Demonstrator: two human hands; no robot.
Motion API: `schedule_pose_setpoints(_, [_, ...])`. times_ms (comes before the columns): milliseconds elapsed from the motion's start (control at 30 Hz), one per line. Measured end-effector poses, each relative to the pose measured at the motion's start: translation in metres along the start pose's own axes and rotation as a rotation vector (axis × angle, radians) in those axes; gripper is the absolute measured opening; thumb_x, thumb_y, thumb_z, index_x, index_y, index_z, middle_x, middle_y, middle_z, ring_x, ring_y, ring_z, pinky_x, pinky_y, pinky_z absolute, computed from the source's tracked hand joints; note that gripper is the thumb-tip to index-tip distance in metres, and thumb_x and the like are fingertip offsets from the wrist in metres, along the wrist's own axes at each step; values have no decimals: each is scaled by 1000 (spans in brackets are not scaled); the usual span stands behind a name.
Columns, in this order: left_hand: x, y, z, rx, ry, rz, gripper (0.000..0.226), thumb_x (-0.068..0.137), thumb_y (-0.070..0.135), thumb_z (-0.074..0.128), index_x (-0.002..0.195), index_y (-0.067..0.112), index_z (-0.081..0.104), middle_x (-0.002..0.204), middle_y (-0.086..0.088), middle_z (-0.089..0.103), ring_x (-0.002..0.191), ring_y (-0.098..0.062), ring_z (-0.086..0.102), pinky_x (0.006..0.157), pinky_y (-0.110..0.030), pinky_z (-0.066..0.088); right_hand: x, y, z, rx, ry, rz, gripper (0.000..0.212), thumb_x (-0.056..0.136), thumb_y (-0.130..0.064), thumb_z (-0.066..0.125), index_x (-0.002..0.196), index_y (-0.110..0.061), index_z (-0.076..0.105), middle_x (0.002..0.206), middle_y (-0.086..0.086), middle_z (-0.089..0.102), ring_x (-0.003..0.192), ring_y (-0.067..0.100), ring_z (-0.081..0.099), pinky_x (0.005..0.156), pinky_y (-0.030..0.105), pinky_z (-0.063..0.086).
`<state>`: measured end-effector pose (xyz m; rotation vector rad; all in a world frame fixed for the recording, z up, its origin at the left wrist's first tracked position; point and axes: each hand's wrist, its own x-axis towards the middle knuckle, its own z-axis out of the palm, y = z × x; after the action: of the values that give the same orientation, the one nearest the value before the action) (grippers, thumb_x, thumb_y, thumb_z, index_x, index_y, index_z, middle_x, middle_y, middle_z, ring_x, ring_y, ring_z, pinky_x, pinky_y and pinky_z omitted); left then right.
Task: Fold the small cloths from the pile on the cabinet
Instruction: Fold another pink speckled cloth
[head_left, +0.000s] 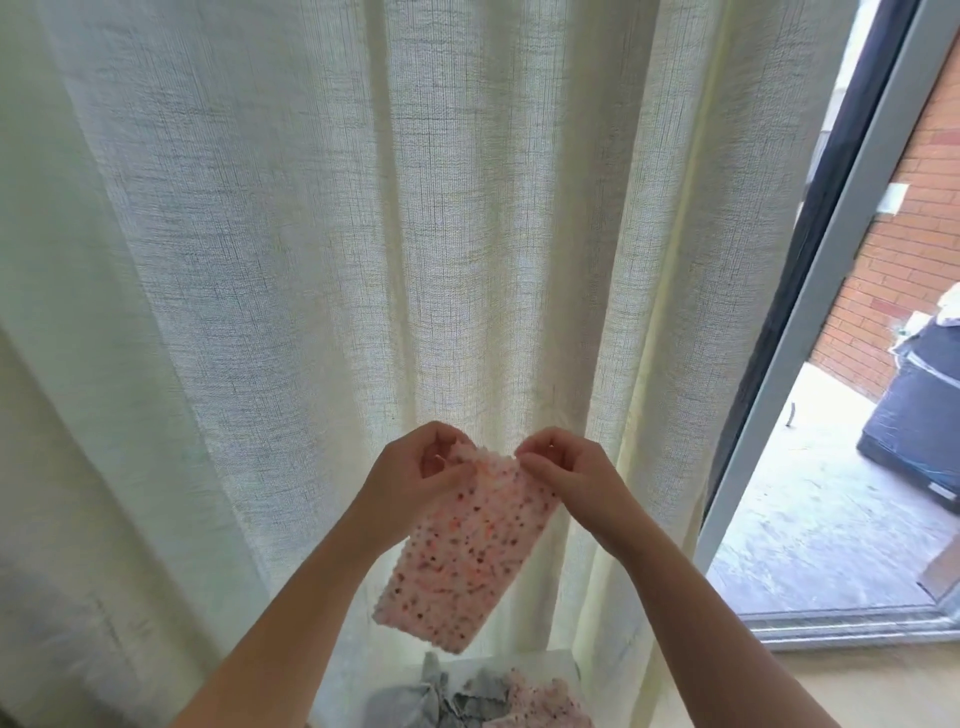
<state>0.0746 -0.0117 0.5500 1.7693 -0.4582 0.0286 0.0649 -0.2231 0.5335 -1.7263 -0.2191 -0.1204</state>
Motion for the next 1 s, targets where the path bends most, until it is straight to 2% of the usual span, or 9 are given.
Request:
schedule_pose_setpoints(133, [-4, -2, -6, 39, -70, -4, 16, 85, 6, 71, 79, 20, 67, 70, -5, 61, 68, -19, 57, 65, -29, 49, -1, -8, -5, -14, -21, -66, 8, 92, -4, 62, 90, -10, 65, 81, 3, 75, 76, 11, 67, 74, 23, 50])
schedule_pose_setpoints(267, [-5, 0, -8, 68, -48, 24, 17, 82, 9, 74, 76, 23, 69, 74, -15, 66, 69, -21, 62, 69, -34, 53, -5, -10, -3, -164, -143, -127, 8, 92, -18, 65, 97, -21, 71, 94, -3, 74, 94, 14, 69, 89, 33, 54])
schedule_pose_setpoints(400, [-3, -1, -8, 115, 6, 17, 16, 79, 10, 78, 76, 23, 70, 75, -11, 70, 71, -27, 67, 72, -36, 54, -8, -15, 2, -247, -192, -138, 9, 91, -24, 68, 98, -22, 73, 95, -9, 72, 91, 10, 69, 85, 32, 57])
schedule_pose_setpoints(467, [-3, -1, -9, 142, 23, 24, 15, 78, 12, 79, 76, 23, 69, 74, -7, 70, 73, -30, 67, 71, -36, 54, -5, -16, 3, -318, -196, -135, 13, 85, -33, 72, 95, -24, 72, 92, -8, 72, 89, 12, 68, 85, 38, 58])
schedule_pose_setpoints(567, [-3, 0, -13, 208, 38, 48, 17, 76, 12, 80, 72, 23, 67, 70, 0, 69, 70, -21, 66, 68, -27, 53, 1, -15, 0, -453, -253, -95, 32, 77, -50, 70, 87, -20, 72, 85, -2, 72, 84, 17, 69, 83, 43, 57])
schedule_pose_setpoints(700, [-1, 3, -23, 299, 52, 43, 17, 72, 12, 83, 71, 17, 67, 71, -5, 70, 73, -24, 68, 70, -30, 55, 13, -20, -10, -645, -327, -79, 25, 84, -44, 72, 79, -20, 69, 82, -8, 70, 82, 10, 67, 81, 35, 55])
schedule_pose_setpoints(800, [2, 7, -30, 317, 46, 33, 19, 70, 11, 85, 71, 14, 67, 70, -3, 69, 66, -14, 65, 68, -22, 54, 19, -29, -13, -728, -367, -65, 22, 84, -44, 72, 72, -27, 67, 77, -13, 69, 80, 3, 67, 85, 33, 57])
schedule_pose_setpoints(867, [3, 9, -34, 303, 48, 31, 19, 70, 11, 85, 71, 14, 67, 70, -2, 69, 64, -10, 64, 67, -18, 53, 22, -36, -13, -758, -367, -81, 25, 83, -45, 72, 72, -23, 70, 75, -13, 69, 75, -2, 65, 86, 35, 57])
schedule_pose_setpoints(1000, [6, 12, -44, 294, 94, 46, 17, 71, 14, 85, 71, 15, 68, 69, 0, 70, 65, -13, 67, 67, -19, 53, 28, -46, -19, -750, -338, -124, 28, 79, -42, 76, 72, -16, 71, 76, -7, 73, 77, 4, 68, 87, 37, 57])
